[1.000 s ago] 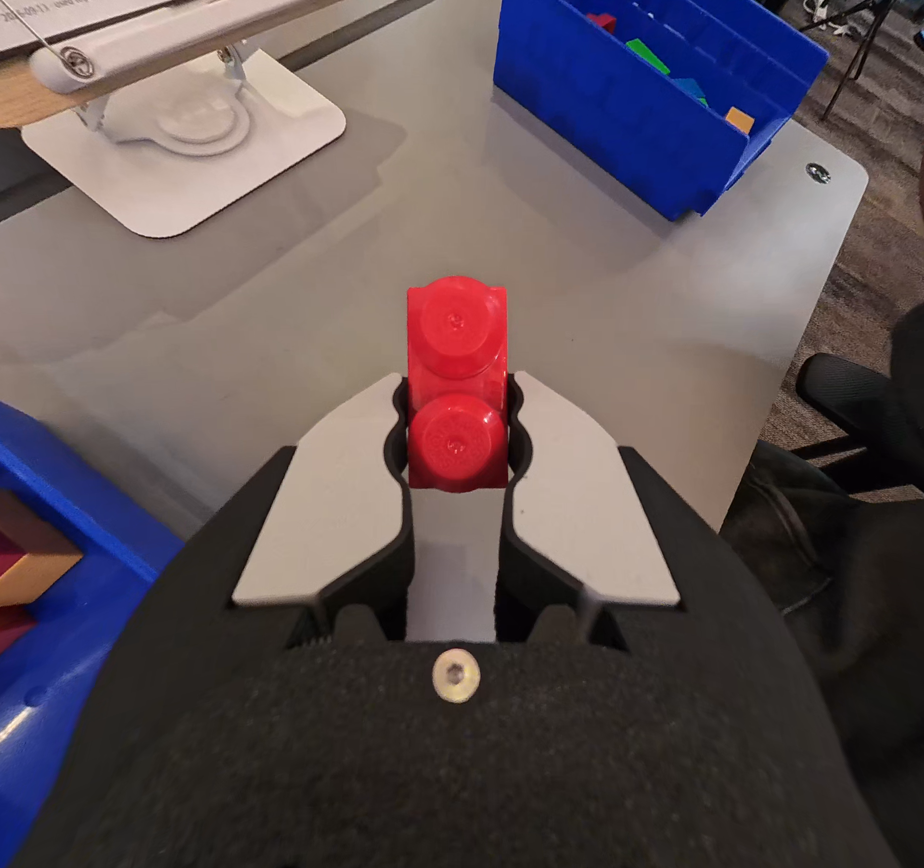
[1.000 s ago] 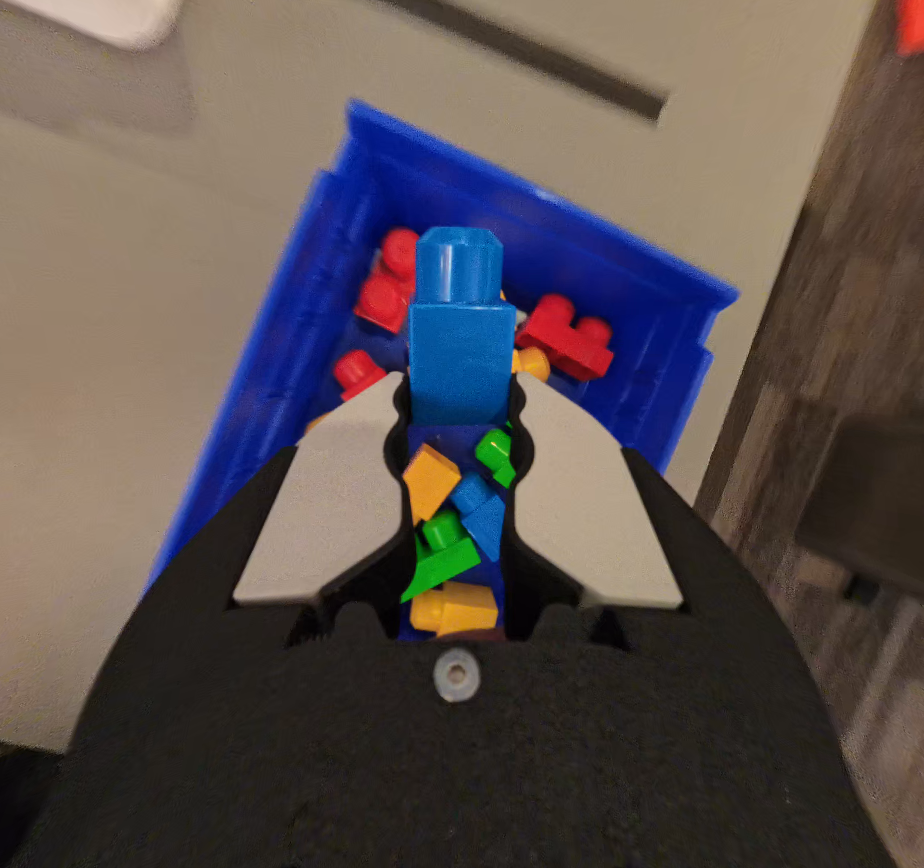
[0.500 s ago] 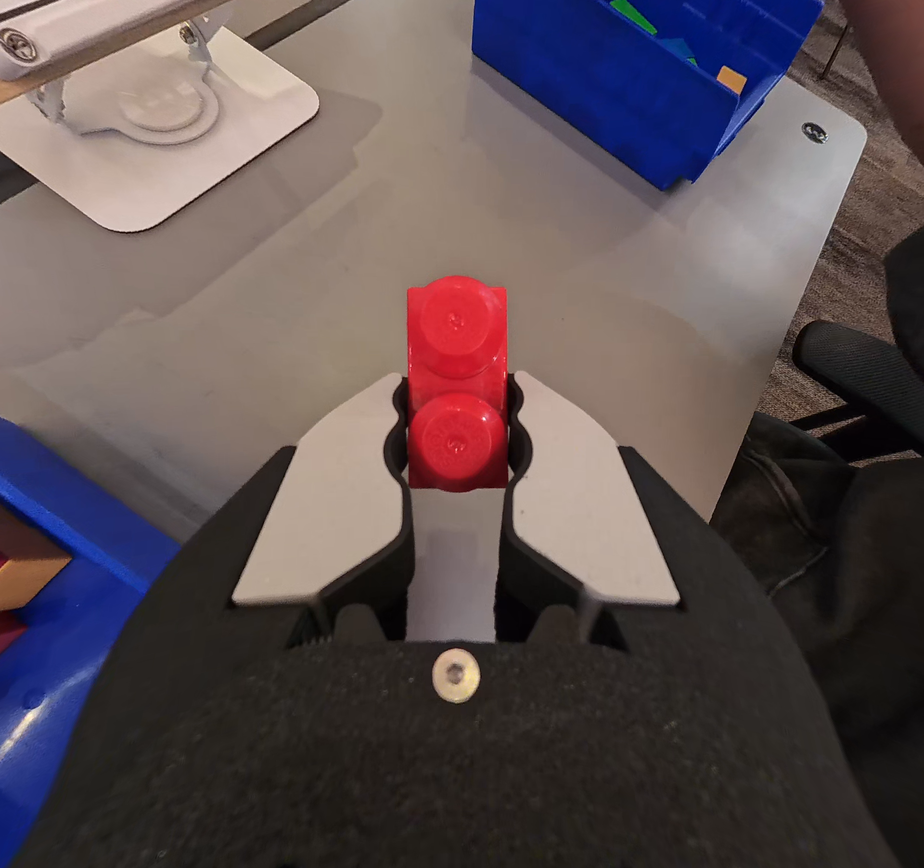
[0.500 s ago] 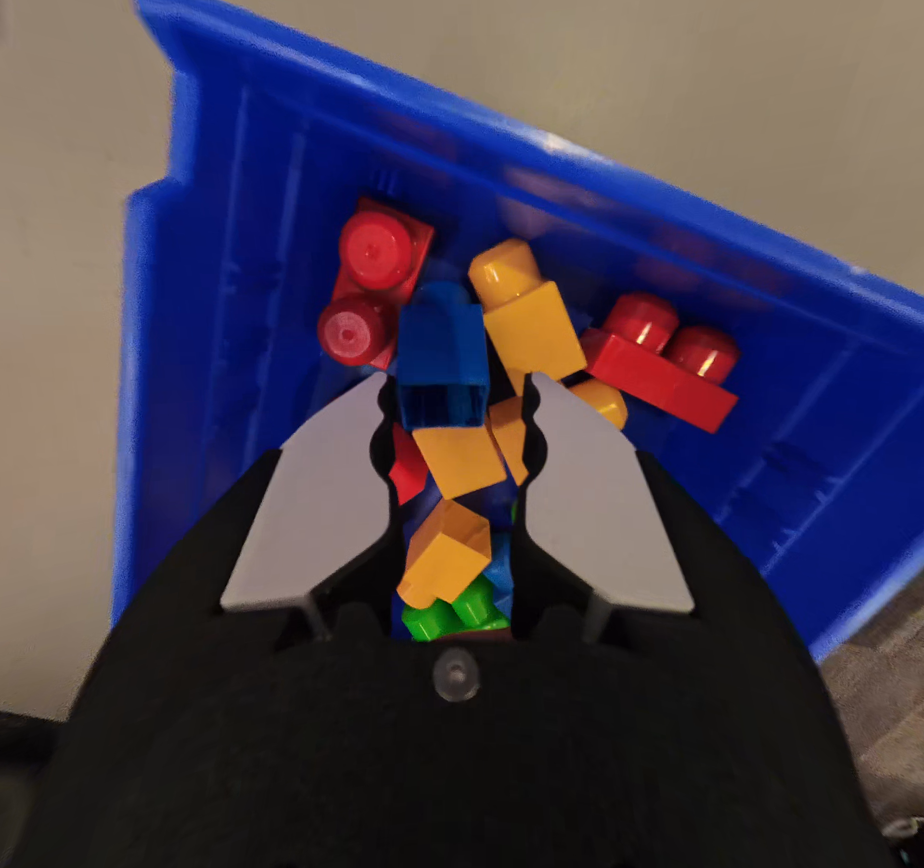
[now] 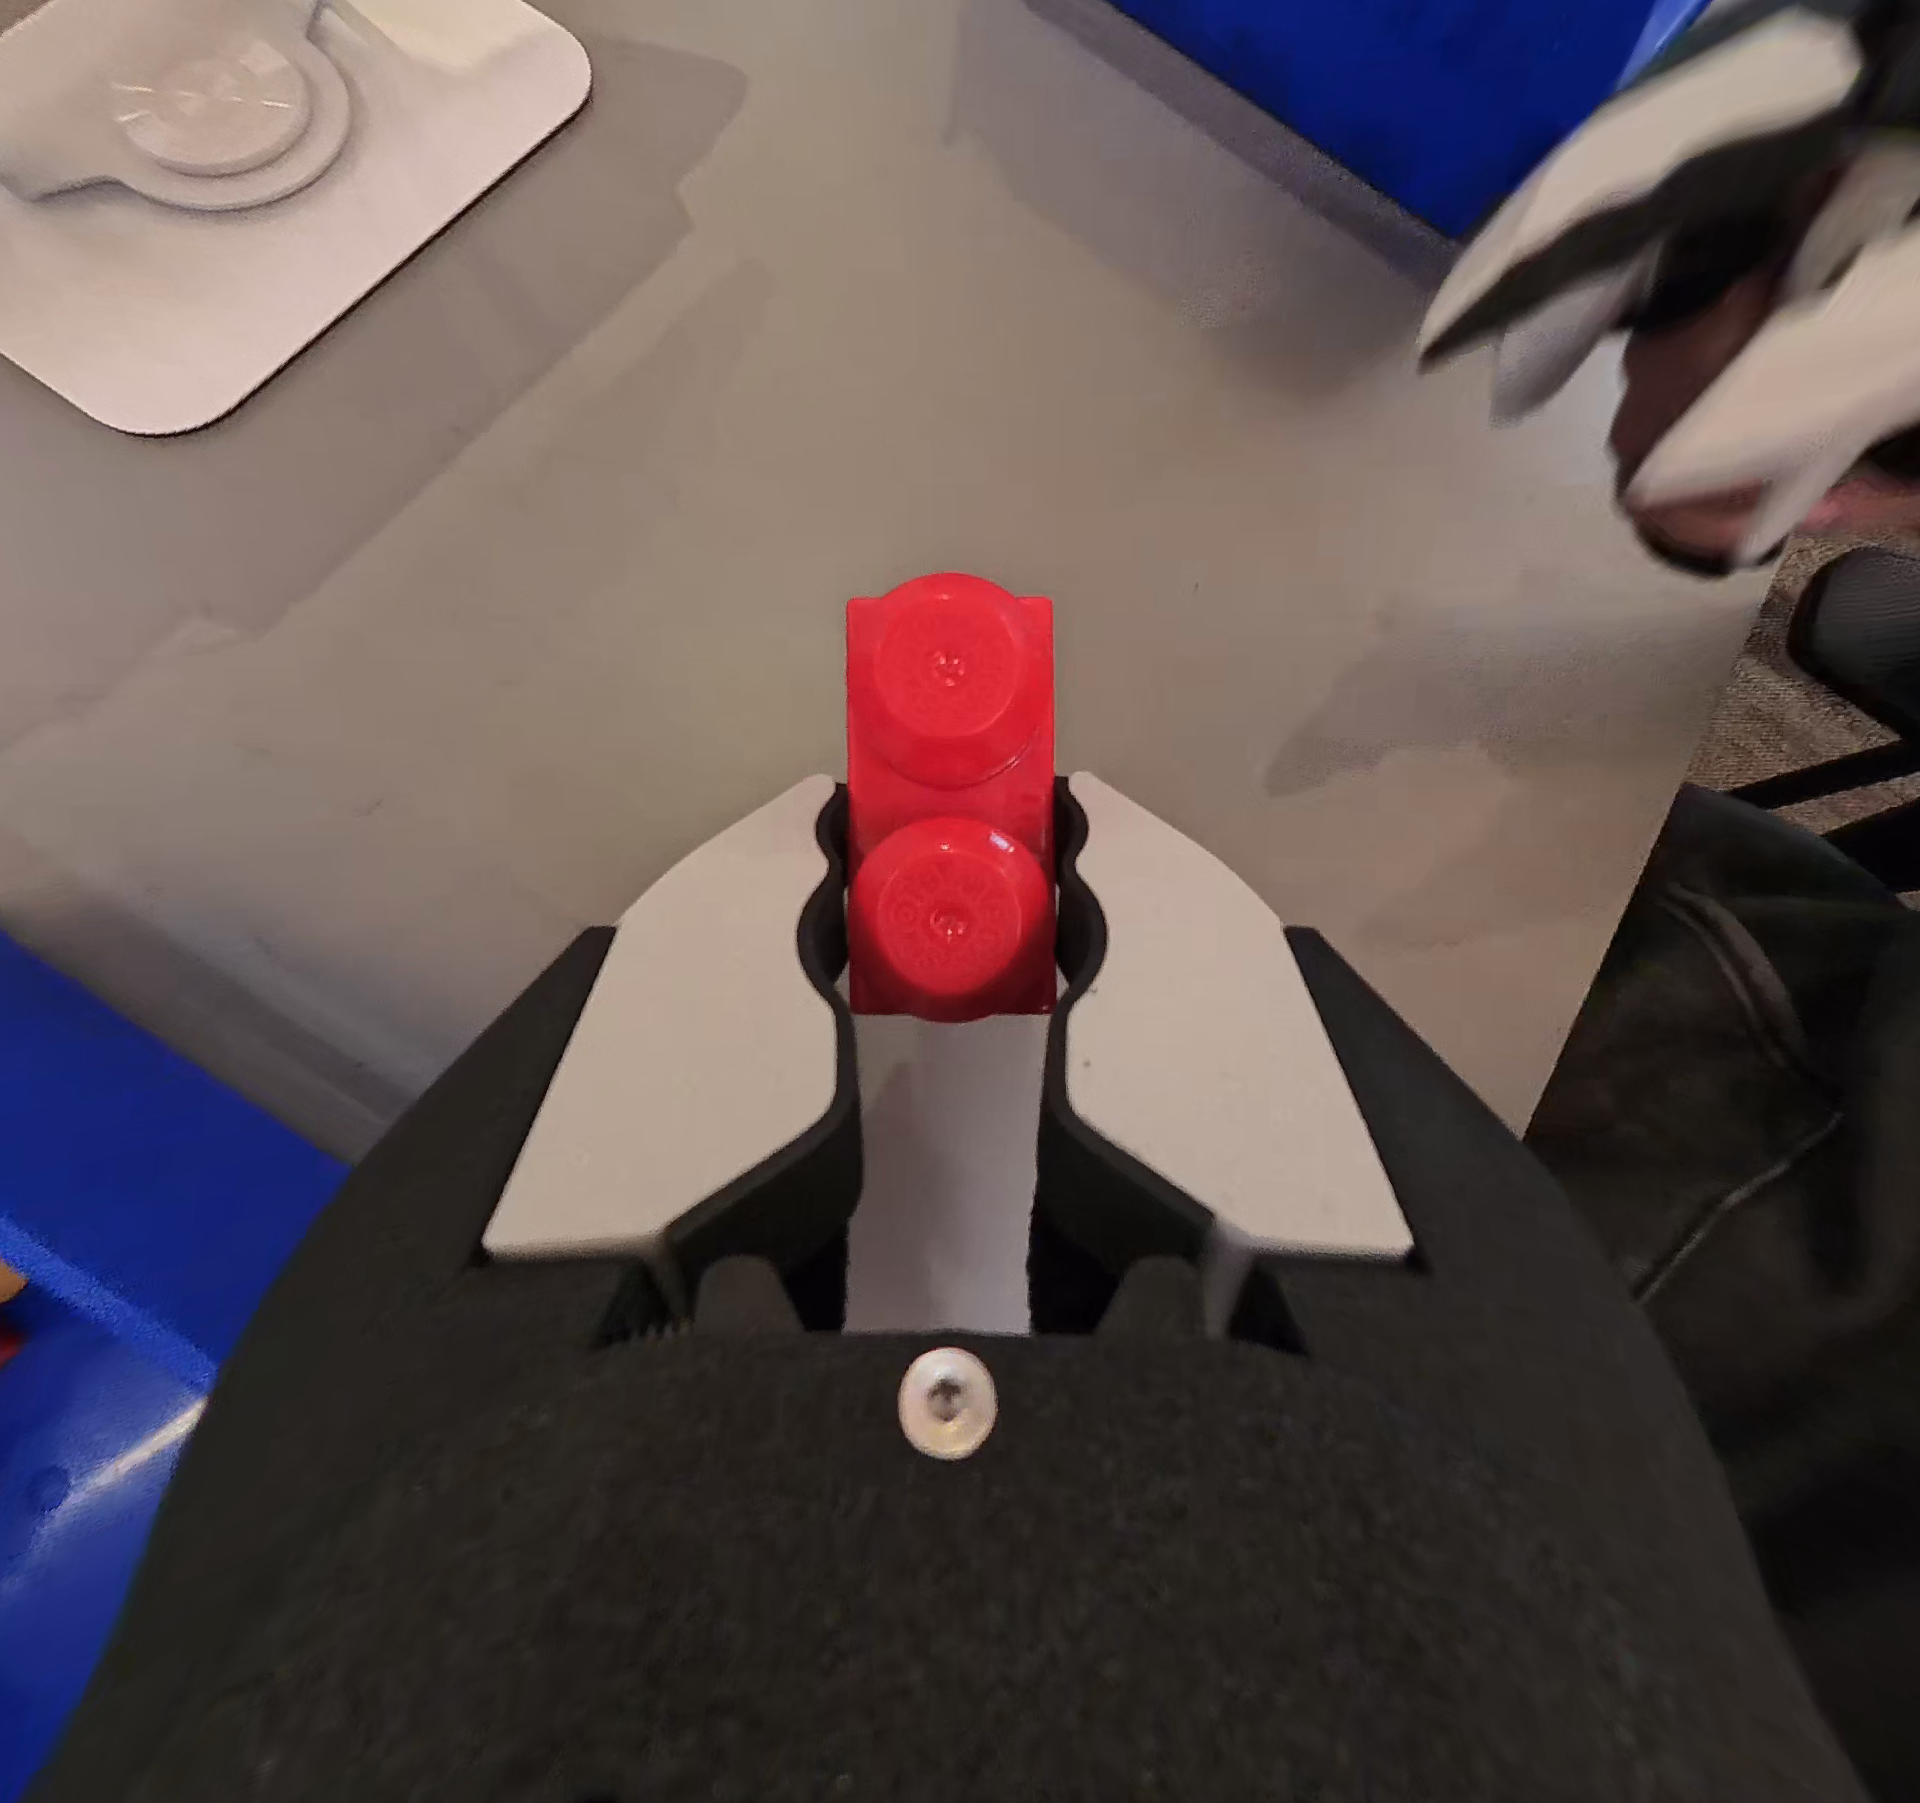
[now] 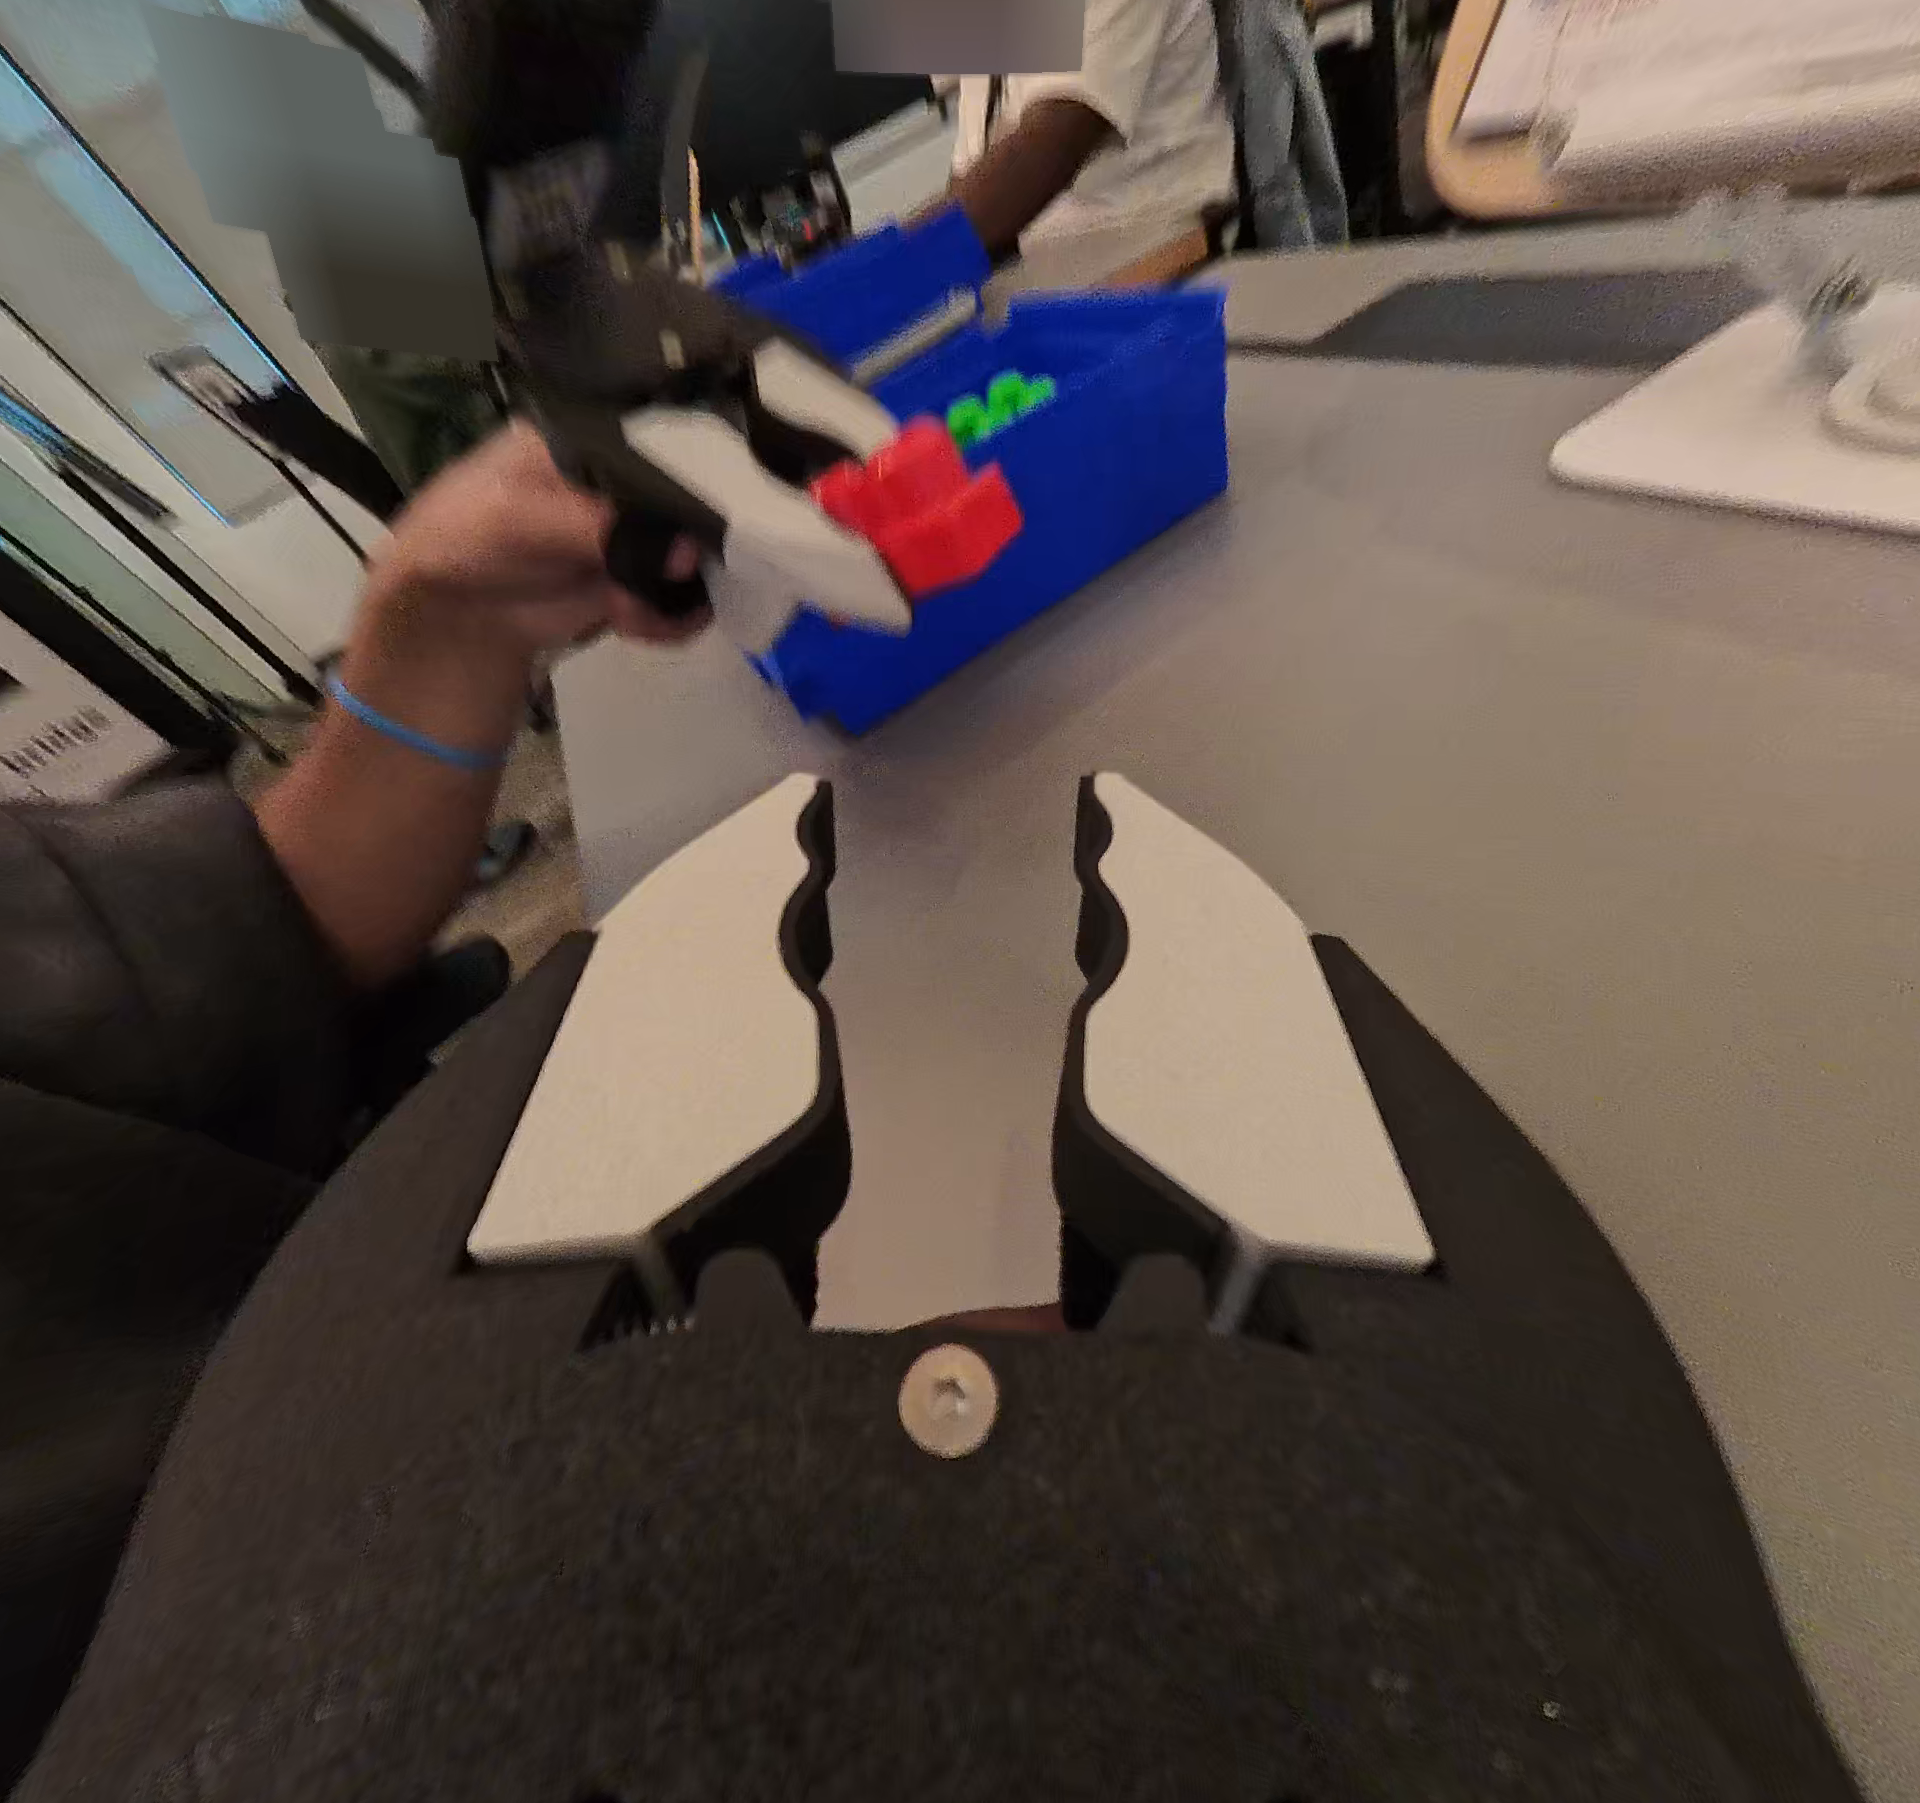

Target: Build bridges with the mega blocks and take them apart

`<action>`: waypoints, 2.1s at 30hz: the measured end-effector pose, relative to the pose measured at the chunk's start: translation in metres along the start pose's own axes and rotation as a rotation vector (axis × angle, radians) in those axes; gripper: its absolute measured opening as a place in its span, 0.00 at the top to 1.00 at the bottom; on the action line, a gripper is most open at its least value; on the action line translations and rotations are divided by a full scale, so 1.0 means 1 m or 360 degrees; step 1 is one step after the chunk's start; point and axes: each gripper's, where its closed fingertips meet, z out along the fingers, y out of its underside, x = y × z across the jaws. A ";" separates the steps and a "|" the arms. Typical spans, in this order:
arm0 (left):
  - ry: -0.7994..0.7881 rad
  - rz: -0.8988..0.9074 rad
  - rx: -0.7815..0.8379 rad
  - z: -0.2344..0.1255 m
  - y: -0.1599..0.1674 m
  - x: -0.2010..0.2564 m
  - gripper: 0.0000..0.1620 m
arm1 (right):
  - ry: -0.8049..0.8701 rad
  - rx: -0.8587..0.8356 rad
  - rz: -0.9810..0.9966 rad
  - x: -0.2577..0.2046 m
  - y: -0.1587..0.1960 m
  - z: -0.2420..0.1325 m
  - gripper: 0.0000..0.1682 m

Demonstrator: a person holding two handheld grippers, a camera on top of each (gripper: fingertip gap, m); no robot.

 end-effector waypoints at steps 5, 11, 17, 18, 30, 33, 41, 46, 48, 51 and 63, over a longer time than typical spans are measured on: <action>0.0028 0.0016 -0.0033 0.019 -0.001 0.008 0.78 | 0.0220 -0.0056 -0.0135 0.018 0.021 0.005 0.76; -0.0110 -0.0036 -0.0200 0.070 0.014 0.005 0.78 | 0.0262 -0.0043 -0.0022 0.035 0.019 -0.008 0.77; -0.0180 0.0056 -0.0359 0.109 0.033 0.016 0.78 | 0.0257 -0.0051 -0.0006 0.040 0.019 -0.012 0.77; -0.0196 0.0073 -0.0366 0.112 0.033 0.017 0.78 | 0.0253 -0.0067 -0.0013 0.040 0.021 -0.011 0.77; -0.0230 0.0136 -0.0410 0.129 0.039 0.020 0.78 | 0.0231 -0.0157 -0.0023 0.042 0.033 -0.007 0.77; -0.0219 0.0142 -0.0391 0.130 0.039 0.021 0.78 | 0.0224 -0.0162 0.0004 0.044 0.034 -0.007 0.77; -0.0144 0.0072 -0.0349 0.131 0.039 0.024 0.74 | 0.0242 -0.0196 0.0027 0.049 0.041 -0.005 0.77; -0.0154 0.0027 -0.0237 0.111 0.029 0.024 0.70 | 0.0328 -0.0220 0.0024 0.054 0.043 -0.005 0.76; -0.0167 -0.0034 -0.0106 0.082 0.025 0.024 0.69 | 0.0421 -0.0257 -0.0013 0.056 0.047 -0.005 0.74; -0.0149 -0.0235 0.0190 0.031 0.032 0.025 0.69 | 0.0592 -0.0339 -0.0088 0.056 0.057 0.001 0.71; 0.0065 -0.0716 0.0724 -0.017 0.090 0.061 0.70 | 0.0861 -0.0606 -0.0034 0.071 0.089 0.073 0.54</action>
